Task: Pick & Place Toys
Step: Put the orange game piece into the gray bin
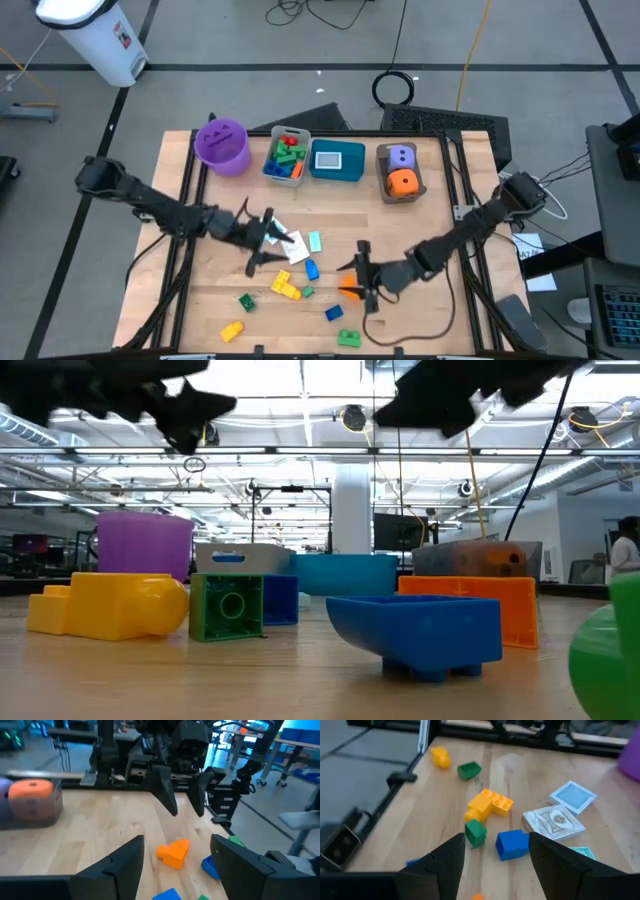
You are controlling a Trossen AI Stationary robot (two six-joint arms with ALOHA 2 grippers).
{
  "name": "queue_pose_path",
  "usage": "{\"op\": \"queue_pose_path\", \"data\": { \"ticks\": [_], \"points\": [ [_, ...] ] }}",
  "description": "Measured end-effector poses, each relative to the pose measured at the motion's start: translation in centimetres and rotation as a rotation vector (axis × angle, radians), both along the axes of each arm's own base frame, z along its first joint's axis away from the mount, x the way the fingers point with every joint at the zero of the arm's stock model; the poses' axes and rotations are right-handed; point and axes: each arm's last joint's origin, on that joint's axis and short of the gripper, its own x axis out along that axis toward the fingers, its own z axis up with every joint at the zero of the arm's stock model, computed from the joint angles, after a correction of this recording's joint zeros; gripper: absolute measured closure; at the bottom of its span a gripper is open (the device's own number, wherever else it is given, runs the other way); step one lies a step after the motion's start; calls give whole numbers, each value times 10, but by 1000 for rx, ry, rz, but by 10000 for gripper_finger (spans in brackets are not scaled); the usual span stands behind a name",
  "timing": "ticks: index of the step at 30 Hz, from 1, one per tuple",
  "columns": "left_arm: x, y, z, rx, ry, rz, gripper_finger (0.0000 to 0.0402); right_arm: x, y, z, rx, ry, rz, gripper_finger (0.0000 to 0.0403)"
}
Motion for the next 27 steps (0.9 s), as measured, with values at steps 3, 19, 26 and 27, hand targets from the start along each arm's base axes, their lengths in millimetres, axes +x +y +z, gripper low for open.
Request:
{"op": "queue_pose_path", "data": {
  "ticks": [3, 19, 26, 27],
  "points": [
    [-5, -21, -3, 15, -12, 23, 165, -8, 17, 6, 33, -27, -60, 193],
    [-9, -64, -27, -42, 9, -17, 165, 32, 92, -34, -56, 90, -159, 193],
    [-12, -70, -28, -46, 16, -41, 165, 21, 105, -48, -90, 210, -246, 193],
    [-12, -70, -28, -47, 16, -40, 165, 20, 104, -50, -81, 224, -264, 193]
  ]
}}
